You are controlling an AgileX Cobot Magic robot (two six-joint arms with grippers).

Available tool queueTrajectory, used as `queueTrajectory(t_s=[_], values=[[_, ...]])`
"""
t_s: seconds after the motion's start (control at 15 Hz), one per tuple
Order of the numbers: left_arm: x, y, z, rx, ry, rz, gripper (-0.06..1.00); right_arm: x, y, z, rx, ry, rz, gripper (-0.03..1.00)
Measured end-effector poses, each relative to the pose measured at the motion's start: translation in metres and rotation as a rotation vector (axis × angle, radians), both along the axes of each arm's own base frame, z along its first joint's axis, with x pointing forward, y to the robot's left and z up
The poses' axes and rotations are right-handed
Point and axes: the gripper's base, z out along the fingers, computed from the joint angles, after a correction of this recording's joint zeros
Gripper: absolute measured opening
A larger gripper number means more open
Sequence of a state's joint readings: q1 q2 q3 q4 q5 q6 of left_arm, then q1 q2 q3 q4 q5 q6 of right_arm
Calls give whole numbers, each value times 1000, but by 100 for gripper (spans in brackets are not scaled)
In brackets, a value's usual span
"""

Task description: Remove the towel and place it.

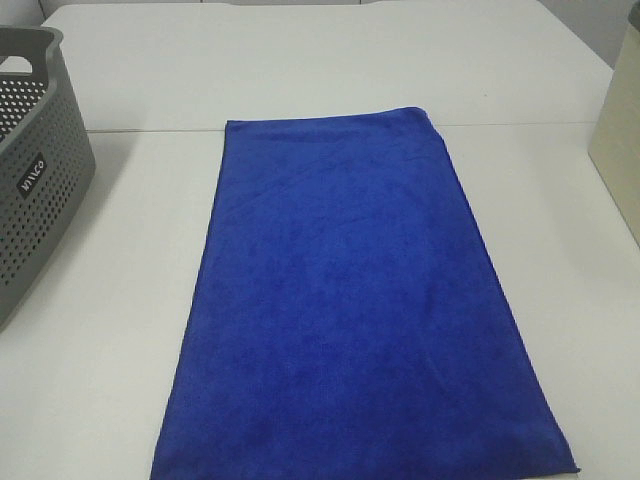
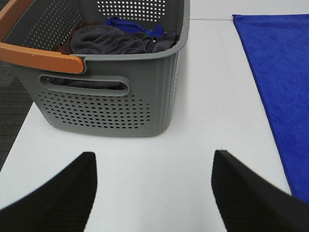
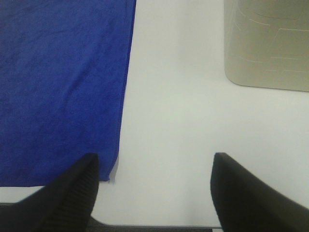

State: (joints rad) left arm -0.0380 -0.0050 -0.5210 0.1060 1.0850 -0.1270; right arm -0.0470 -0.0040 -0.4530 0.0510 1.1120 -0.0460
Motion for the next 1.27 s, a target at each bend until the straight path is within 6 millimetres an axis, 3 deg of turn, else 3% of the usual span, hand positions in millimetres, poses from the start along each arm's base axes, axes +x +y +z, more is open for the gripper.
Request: queueTrajectory(t_s=[1.27], values=[[0,-2,0,-13,1,-13,63,0,0,0,0,0,0,66]])
